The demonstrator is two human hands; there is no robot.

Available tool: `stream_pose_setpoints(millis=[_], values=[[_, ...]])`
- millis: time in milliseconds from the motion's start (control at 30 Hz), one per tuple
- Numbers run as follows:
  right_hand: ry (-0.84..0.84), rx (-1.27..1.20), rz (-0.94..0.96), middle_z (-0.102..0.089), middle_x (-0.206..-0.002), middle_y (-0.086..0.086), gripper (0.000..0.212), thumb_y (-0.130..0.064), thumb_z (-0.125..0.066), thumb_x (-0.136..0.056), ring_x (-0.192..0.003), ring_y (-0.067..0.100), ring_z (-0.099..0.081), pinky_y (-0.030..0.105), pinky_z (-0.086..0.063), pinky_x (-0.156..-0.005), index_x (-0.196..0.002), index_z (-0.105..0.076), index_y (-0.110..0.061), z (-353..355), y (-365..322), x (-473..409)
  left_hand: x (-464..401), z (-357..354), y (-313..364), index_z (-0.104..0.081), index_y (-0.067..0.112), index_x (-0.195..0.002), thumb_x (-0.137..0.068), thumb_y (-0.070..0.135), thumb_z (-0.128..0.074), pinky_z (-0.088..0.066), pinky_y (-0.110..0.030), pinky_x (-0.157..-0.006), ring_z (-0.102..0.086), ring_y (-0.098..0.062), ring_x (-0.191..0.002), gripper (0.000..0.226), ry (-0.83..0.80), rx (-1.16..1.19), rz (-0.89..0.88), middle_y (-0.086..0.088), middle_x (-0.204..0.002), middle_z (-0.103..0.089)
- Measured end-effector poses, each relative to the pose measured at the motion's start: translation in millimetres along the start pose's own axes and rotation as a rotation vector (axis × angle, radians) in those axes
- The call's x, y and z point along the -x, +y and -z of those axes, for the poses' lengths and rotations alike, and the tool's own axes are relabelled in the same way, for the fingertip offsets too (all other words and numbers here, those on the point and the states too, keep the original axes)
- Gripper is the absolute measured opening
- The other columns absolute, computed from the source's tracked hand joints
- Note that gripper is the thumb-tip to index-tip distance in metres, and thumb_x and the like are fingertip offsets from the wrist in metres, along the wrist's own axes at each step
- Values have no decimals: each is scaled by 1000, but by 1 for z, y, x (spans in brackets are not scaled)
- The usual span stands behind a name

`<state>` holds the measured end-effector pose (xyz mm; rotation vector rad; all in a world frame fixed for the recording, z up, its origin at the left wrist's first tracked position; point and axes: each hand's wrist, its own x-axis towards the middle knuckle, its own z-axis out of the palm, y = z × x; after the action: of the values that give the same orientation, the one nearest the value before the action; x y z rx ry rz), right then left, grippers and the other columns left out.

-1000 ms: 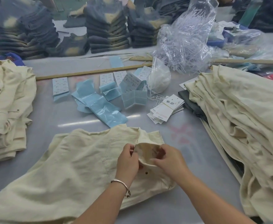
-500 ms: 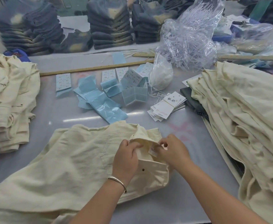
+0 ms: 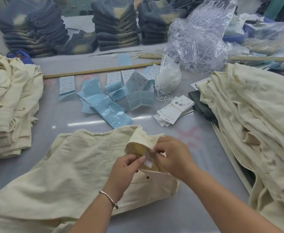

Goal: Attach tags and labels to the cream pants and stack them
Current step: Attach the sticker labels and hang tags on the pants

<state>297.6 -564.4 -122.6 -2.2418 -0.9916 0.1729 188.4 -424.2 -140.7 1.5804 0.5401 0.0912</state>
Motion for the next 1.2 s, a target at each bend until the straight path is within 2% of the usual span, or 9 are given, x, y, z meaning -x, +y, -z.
stream_pose_setpoints(millis=[100, 300, 433, 567, 767, 967, 1067, 1133, 1200], values=[[22, -25, 41, -59, -72, -7, 8, -7, -69, -75, -77, 18, -53, 34, -45, -62, -72, -71, -13, -1, -5, -1, 4, 5, 1, -77, 13, -71, -89, 13, -65, -44, -18, -62, -54, -13, -69, 22, 20, 32, 23, -4, -71, -69], [52, -76, 42, -55, -70, -9, 9, -6, -68, -77, -73, 16, -50, 37, -45, -62, -70, -66, -12, -8, -9, -8, 9, 17, 2, -78, 8, -75, -80, 26, -68, -44, -23, -67, -57, -16, -76, 21, 21, 70, 25, -17, -81, -71], [88, -80, -257, -61, -82, -9, 20, -7, -54, -81, -79, 19, -54, 33, -43, -68, -89, -62, -23, -16, 6, -18, 10, 24, 0, -78, 13, -85, -99, 35, -47, -45, -22, -69, -59, -10, -79, 41, -44, 62, -8, -2, -93, -74], [170, -150, -575, -63, -82, -6, 31, 0, -46, -81, -78, 20, -56, 30, -43, -65, -90, -62, -25, -5, 42, -26, 5, 31, -9, -71, 1, -91, -93, 39, -34, -46, -26, -69, -58, -13, -82, 53, -44, 28, -105, 4, -95, -72], [322, -179, -553, -63, -80, -7, 31, 4, -49, -81, -75, 13, -57, 27, -40, -62, -93, -65, -19, -2, 55, -48, -24, 49, -11, -76, 15, -81, -88, 42, -41, -47, -26, -66, -62, -11, -77, 45, -3, 53, 23, -4, -92, -73], [330, -107, -415, -62, -86, -14, 31, 5, -57, -79, -74, 0, -52, 20, -37, -64, -87, -63, -25, -24, 40, -80, -125, 79, 17, -67, 25, -72, -90, 15, -64, -43, -14, -68, -58, 1, -70, 20, 241, -388, -143, 6, -74, -66], [288, -112, -370, -61, -82, -16, 41, 9, -60, -77, -75, -2, -53, 12, -36, -63, -81, -60, -31, -39, 37, -87, -194, 93, 40, -67, 16, -93, -84, 8, -66, -46, -27, -87, -57, -13, -92, 12, 451, -595, -317, 0, -96, -64], [290, -132, -340, -61, -78, -16, 50, 14, -62, -73, -75, -5, -53, 10, -38, -60, -76, -59, -36, -47, 37, -91, -238, 101, 52, -61, 11, -117, -81, 10, -67, -39, -34, -96, -50, -26, -113, 36, 543, -776, -384, -7, -118, -58], [336, -130, -286, -60, -77, -16, 57, 21, -63, -64, -70, -10, -51, 7, -39, -57, -72, -62, -36, -50, 39, -97, -277, 109, 59, -40, 17, -142, -80, 22, -71, -32, -37, -106, -32, -29, -135, 70, 546, -982, -370, -7, -146, -40]])
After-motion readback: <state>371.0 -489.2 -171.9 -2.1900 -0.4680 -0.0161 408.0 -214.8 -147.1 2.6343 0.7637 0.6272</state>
